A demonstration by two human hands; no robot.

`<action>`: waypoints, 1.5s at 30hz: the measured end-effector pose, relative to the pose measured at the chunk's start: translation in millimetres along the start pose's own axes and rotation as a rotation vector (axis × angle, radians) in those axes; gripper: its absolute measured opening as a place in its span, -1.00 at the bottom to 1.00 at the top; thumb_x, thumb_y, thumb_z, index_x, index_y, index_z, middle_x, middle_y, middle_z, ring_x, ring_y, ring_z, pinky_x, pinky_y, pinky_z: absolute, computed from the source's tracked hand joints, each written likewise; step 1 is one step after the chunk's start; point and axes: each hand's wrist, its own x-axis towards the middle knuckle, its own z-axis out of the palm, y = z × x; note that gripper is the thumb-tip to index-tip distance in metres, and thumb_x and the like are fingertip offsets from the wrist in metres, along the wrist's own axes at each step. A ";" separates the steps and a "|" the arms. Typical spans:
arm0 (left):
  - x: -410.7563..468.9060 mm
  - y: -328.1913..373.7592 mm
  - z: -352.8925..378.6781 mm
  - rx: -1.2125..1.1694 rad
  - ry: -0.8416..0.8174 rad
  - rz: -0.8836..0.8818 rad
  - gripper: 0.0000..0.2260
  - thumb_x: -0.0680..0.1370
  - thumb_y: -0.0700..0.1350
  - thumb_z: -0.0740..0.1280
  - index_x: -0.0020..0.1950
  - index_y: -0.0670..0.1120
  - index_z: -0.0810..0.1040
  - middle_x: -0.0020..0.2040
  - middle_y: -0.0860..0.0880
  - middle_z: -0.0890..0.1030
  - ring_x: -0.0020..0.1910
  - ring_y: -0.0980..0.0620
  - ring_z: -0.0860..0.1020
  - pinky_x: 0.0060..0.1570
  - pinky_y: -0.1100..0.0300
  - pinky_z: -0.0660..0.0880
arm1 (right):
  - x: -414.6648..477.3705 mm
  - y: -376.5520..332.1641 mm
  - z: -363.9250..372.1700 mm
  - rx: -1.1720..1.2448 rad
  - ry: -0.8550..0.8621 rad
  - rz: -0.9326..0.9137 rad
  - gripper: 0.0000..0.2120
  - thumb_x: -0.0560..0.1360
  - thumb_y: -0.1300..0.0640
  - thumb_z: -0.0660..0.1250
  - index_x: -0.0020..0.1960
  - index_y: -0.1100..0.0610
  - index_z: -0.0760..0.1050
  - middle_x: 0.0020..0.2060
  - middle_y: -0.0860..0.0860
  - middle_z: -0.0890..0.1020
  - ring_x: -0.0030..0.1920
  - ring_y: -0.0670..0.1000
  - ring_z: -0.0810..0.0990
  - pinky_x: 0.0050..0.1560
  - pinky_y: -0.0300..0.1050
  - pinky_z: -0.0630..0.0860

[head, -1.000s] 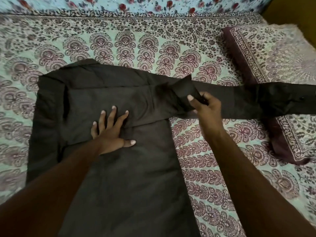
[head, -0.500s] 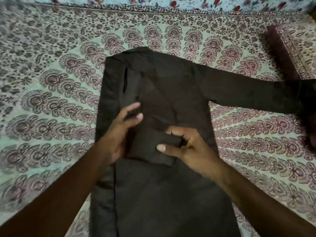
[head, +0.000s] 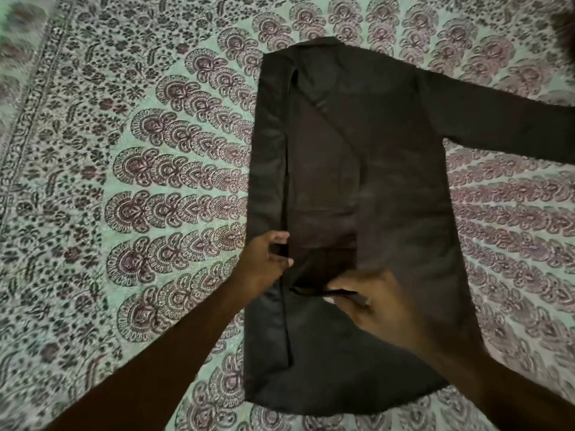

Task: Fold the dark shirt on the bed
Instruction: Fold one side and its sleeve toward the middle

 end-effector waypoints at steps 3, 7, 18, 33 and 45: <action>-10.2 -12.3 1.0 0.017 0.081 0.015 -0.51 0.50 -0.41 0.47 0.39 -0.14 0.53 0.28 -0.04 0.62 -0.14 -0.04 0.67 0.13 0.00 0.62 | -17.8 -1.1 24.3 0.079 0.012 0.024 -0.80 0.52 0.07 0.43 0.06 0.14 0.73 0.00 -0.02 0.76 -0.03 -0.07 0.74 -0.05 -0.15 0.65; -22.9 -21.2 -0.5 0.053 0.175 0.076 -0.45 0.48 -0.39 0.49 0.43 -0.10 0.52 0.29 0.05 0.60 -0.02 -0.14 0.67 0.06 0.05 0.64 | -38.3 -6.0 50.3 0.085 0.044 -0.011 -0.78 0.41 0.25 0.51 0.05 0.14 0.72 0.09 0.04 0.75 0.06 -0.03 0.73 0.06 -0.19 0.65; -51.4 -65.9 11.2 0.268 0.154 0.269 -0.51 0.45 -0.47 0.42 0.26 -0.01 0.65 0.29 0.05 0.46 -0.01 0.07 0.60 0.02 0.37 0.58 | -78.8 10.8 87.8 -0.058 -0.142 -0.054 -0.72 0.45 0.11 0.37 0.14 0.03 0.66 0.28 -0.05 0.63 0.23 0.03 0.67 0.11 0.01 0.68; -57.3 -90.2 6.8 0.471 0.131 0.305 -0.48 0.45 -0.42 0.41 0.43 -0.29 0.51 0.48 -0.17 0.37 0.26 -0.23 0.56 0.25 -0.04 0.60 | -71.8 16.7 88.0 -0.298 -0.382 -0.248 -0.63 0.62 -0.20 0.31 0.17 0.05 0.67 0.40 0.06 0.52 0.51 0.10 0.38 0.45 -0.03 0.45; -72.5 -100.3 -5.0 1.125 0.009 0.252 0.27 0.17 0.64 0.33 0.71 0.05 0.03 0.73 0.00 -0.08 0.65 -0.16 0.04 0.42 -0.33 0.25 | 32.9 55.4 72.8 -0.755 -0.422 -0.458 -0.27 0.63 -0.28 0.18 0.68 0.02 0.11 0.69 0.03 0.07 0.68 0.18 0.05 0.56 0.27 0.17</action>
